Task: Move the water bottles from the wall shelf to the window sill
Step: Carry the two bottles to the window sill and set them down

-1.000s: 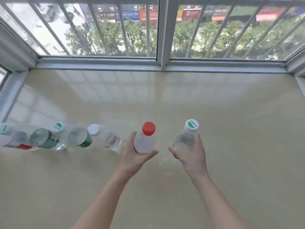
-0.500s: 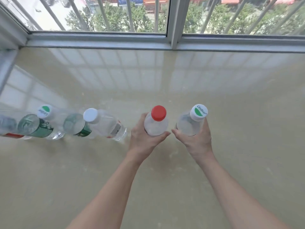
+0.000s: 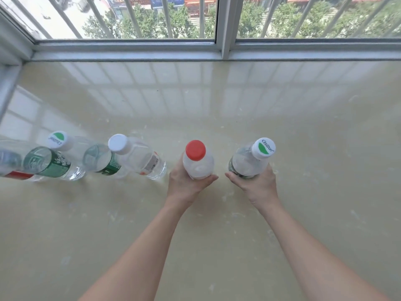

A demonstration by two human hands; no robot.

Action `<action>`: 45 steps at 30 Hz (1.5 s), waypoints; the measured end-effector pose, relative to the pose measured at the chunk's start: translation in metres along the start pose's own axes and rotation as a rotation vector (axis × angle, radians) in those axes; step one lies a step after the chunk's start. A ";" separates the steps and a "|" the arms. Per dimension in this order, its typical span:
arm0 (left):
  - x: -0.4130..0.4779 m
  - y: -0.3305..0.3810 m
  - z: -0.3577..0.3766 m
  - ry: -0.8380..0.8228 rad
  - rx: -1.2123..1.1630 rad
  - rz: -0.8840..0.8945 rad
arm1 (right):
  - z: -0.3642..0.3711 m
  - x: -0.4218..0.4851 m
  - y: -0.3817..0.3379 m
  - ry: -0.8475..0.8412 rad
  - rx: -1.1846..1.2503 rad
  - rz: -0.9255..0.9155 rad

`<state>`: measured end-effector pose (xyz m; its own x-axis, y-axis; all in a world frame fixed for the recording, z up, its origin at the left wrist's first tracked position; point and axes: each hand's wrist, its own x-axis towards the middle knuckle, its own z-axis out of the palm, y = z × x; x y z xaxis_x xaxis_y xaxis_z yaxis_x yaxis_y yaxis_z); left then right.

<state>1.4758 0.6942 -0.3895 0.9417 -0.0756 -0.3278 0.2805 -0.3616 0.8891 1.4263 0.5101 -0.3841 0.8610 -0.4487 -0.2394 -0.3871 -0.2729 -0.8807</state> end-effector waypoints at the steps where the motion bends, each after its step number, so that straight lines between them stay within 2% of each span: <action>1: -0.001 0.000 0.000 0.000 0.009 0.001 | 0.001 0.000 0.000 0.004 -0.004 -0.001; 9: -0.005 -0.007 -0.002 0.022 0.063 0.061 | 0.006 -0.005 0.002 0.033 -0.011 0.018; 14: -0.016 -0.015 -0.005 0.013 0.129 0.039 | -0.001 -0.019 0.015 -0.025 -0.050 0.089; 20: -0.082 -0.014 -0.022 -0.028 0.640 -0.062 | -0.032 -0.055 0.015 -0.135 -0.488 0.153; 22: -0.109 -0.013 -0.033 -0.055 0.793 -0.042 | -0.048 -0.072 0.006 -0.186 -0.653 0.157; 25: -0.139 0.005 -0.053 -0.057 0.959 0.047 | -0.072 -0.092 -0.022 -0.209 -0.803 0.072; 29: -0.169 0.051 -0.077 0.009 0.997 0.183 | -0.108 -0.113 -0.078 -0.172 -0.936 -0.104; 32: -0.189 0.107 -0.087 0.079 0.968 0.294 | -0.131 -0.125 -0.125 -0.066 -0.961 -0.267; 37: -0.206 0.201 -0.101 0.166 0.957 0.452 | -0.157 -0.137 -0.215 0.017 -1.001 -0.446; 40: -0.202 0.250 -0.116 0.251 0.924 0.517 | -0.164 -0.139 -0.269 0.067 -0.987 -0.530; 45: -0.194 0.317 -0.145 0.344 1.007 0.636 | -0.175 -0.145 -0.342 0.147 -0.989 -0.634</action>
<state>1.4088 0.7291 0.0021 0.9007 -0.3065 0.3080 -0.3688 -0.9141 0.1686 1.3762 0.5192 0.0234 0.9700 -0.0720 0.2323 -0.0472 -0.9927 -0.1105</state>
